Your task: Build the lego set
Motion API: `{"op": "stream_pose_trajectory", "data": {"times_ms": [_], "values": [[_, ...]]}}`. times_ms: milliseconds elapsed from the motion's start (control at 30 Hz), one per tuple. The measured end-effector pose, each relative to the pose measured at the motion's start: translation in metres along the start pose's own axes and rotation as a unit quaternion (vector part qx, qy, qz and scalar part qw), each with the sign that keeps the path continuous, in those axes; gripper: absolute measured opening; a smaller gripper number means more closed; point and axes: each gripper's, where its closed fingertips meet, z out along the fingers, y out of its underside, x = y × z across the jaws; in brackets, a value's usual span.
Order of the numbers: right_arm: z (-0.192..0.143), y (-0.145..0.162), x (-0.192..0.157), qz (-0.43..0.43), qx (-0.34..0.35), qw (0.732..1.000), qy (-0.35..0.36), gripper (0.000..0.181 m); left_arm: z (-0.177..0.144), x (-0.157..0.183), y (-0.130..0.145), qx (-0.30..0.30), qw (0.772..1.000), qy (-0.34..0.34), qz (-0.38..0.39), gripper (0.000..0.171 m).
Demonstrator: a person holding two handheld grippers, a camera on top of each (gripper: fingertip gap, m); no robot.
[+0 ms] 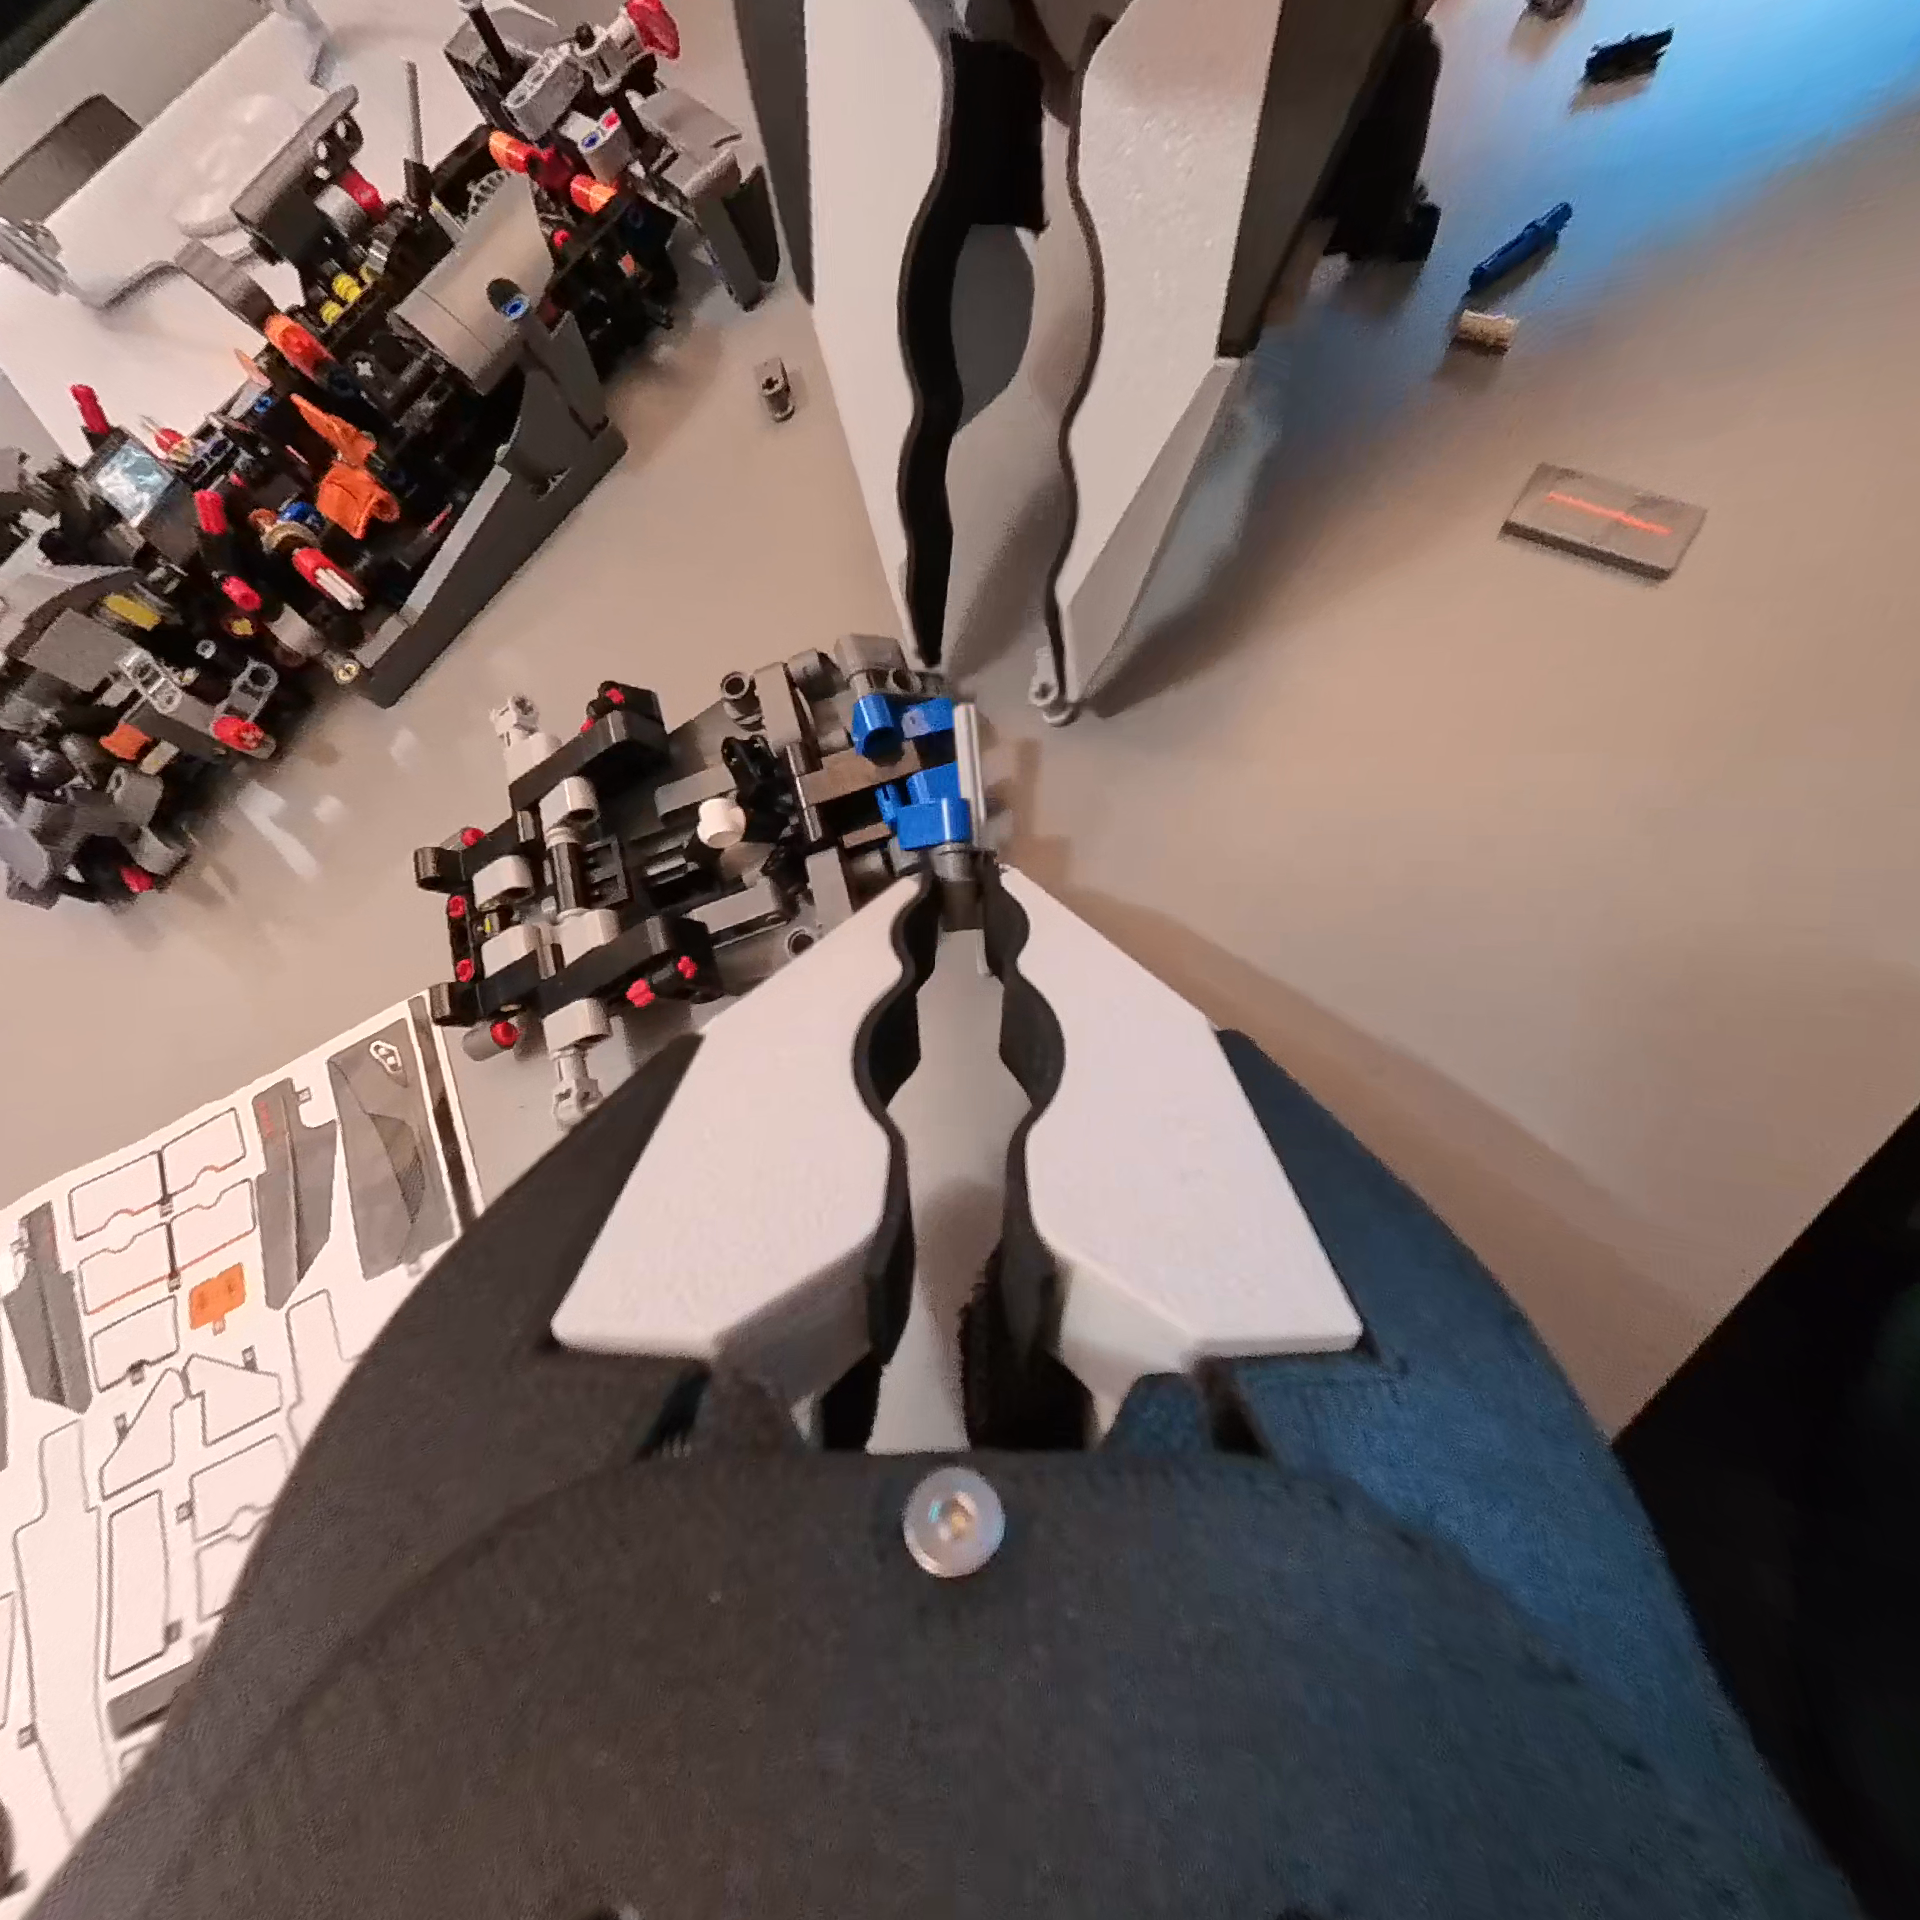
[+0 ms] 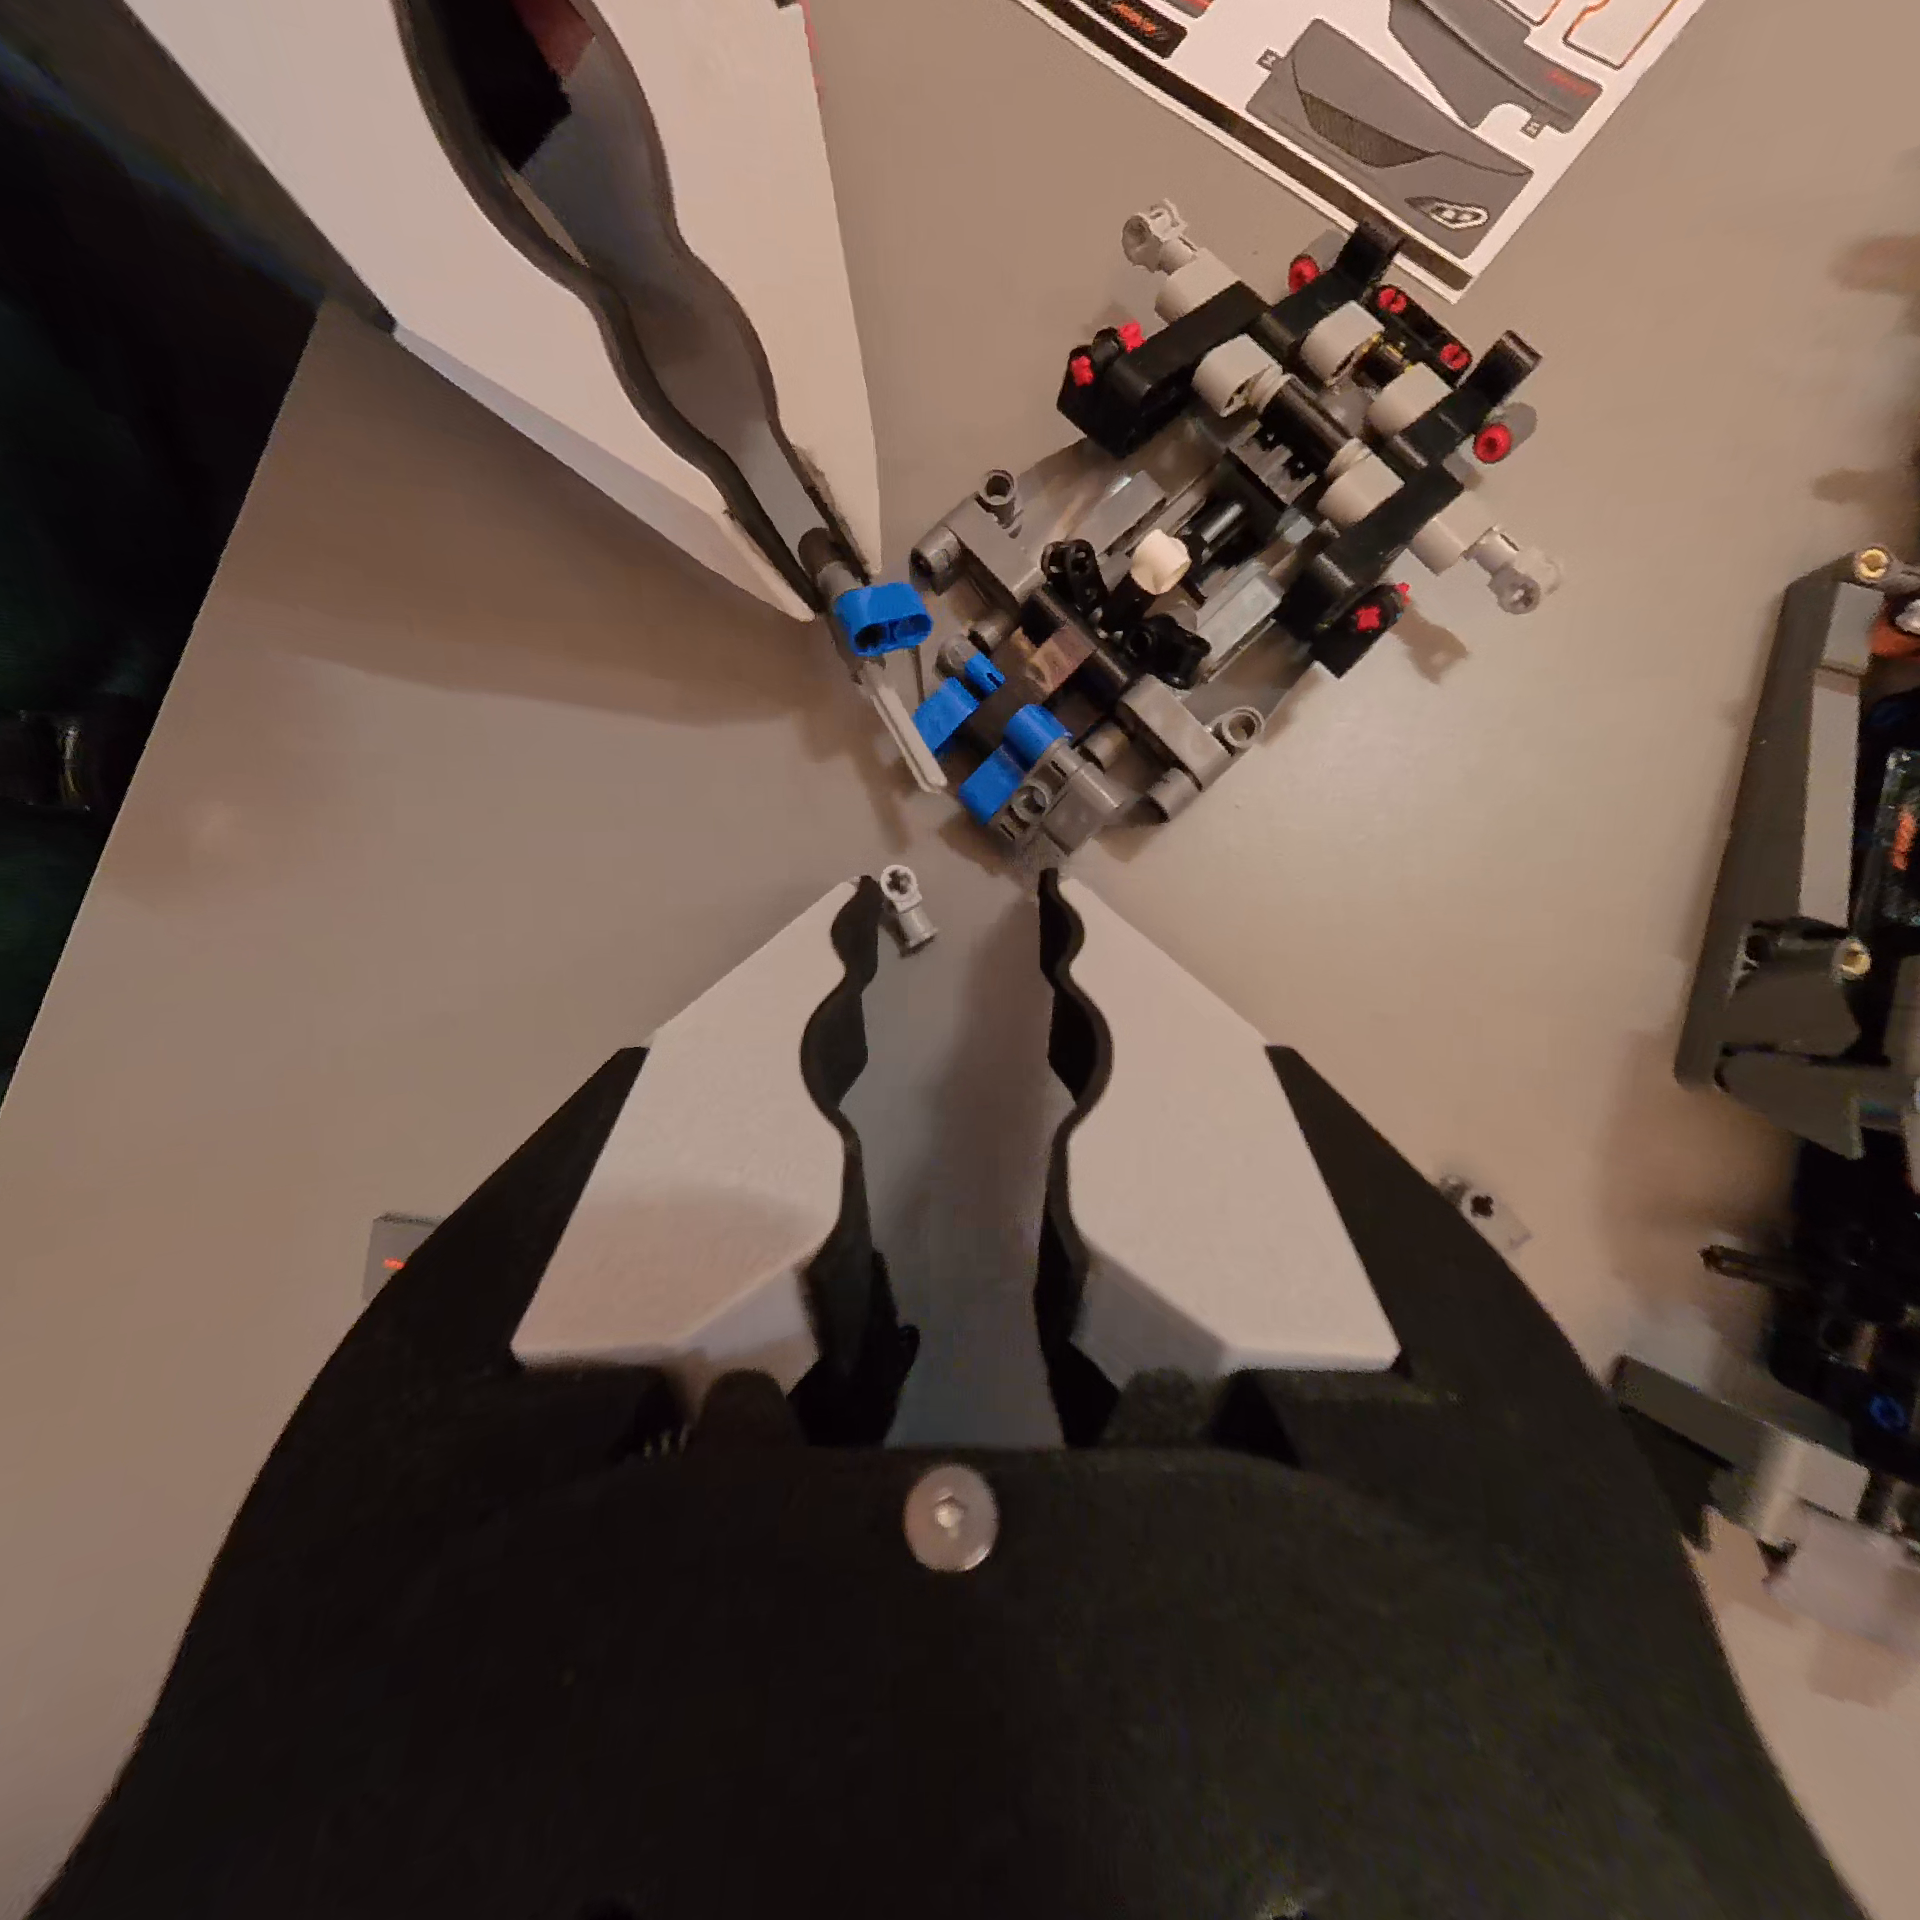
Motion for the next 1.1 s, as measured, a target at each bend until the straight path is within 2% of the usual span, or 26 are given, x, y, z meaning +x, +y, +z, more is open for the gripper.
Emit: {"op": "stream_pose_trajectory", "data": {"times_ms": [100,333,433,567,800,1100], "values": [[-0.007,-0.004,0.001,-0.011,0.005,1.0,0.016,0.022,0.0,0.004,-0.002,0.01,1.0,0.011,-0.012,0.006],[-0.007,-0.017,-0.017,-0.029,0.031,0.999,-0.013,0.024,-0.004,0.007,-0.01,0.049,0.997,0.036,-0.051,0.006],[-0.004,-0.02,-0.021,-0.029,0.037,0.999,-0.023,0.021,-0.006,0.009,-0.012,0.056,0.997,0.039,-0.043,0.006],[-0.002,-0.023,-0.022,-0.026,0.046,0.998,-0.034,0.004,-0.005,0.01,-0.012,0.057,0.997,0.039,-0.035,0.006],[0.003,-0.022,-0.027,-0.003,0.05,0.996,-0.079,0.001,-0.005,0.006,-0.012,0.064,0.997,0.025,-0.037,0.008],[0.005,-0.019,-0.029,0.0,0.043,0.993,-0.109,0.002,-0.003,0.009,-0.01,0.054,0.998,0.015,0.012,0.014]]}}
